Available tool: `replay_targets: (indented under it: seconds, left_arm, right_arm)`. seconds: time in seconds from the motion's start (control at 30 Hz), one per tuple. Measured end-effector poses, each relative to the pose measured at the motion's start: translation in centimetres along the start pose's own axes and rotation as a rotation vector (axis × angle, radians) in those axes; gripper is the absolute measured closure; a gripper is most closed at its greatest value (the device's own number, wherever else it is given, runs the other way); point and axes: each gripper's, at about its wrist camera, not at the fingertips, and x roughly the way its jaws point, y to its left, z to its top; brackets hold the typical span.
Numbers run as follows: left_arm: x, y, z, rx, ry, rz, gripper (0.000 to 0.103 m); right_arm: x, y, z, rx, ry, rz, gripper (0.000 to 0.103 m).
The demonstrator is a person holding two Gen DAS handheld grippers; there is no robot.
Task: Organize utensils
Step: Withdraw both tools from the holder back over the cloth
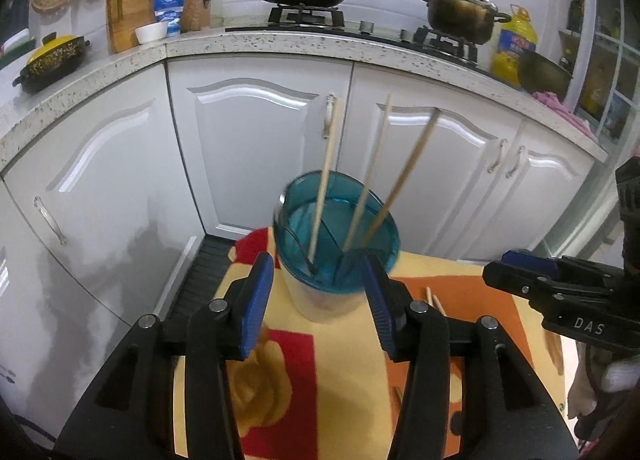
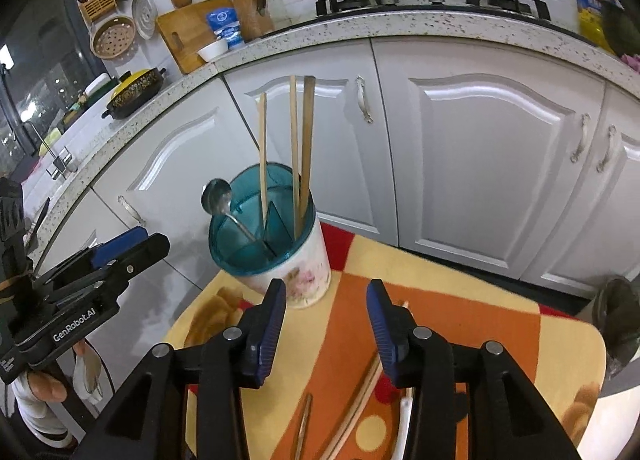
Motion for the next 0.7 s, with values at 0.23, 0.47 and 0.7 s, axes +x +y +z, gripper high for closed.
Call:
replay_targets:
  seconds: [0.23,0.47,0.7]
  left_arm:
    - [-0.5,-1.3,-1.6,0.01,0.027,-0.039,0.055]
    - [-0.4,-2.6,-3.5,0.016,0.069,-0.079,0.052]
    - [0.0,-3.0,-4.6,-0.003,0.112,-0.127,0.046]
  right_arm:
    - [-1.0,-1.2,-2.5,0.011,0.026,-0.03,0.062]
    - [-1.8,-3.2,-5.3,0.041,0.058,-0.062,0.062]
    - [-1.9,-4.4,-7.4,0.055,0.097,-0.088,0.061]
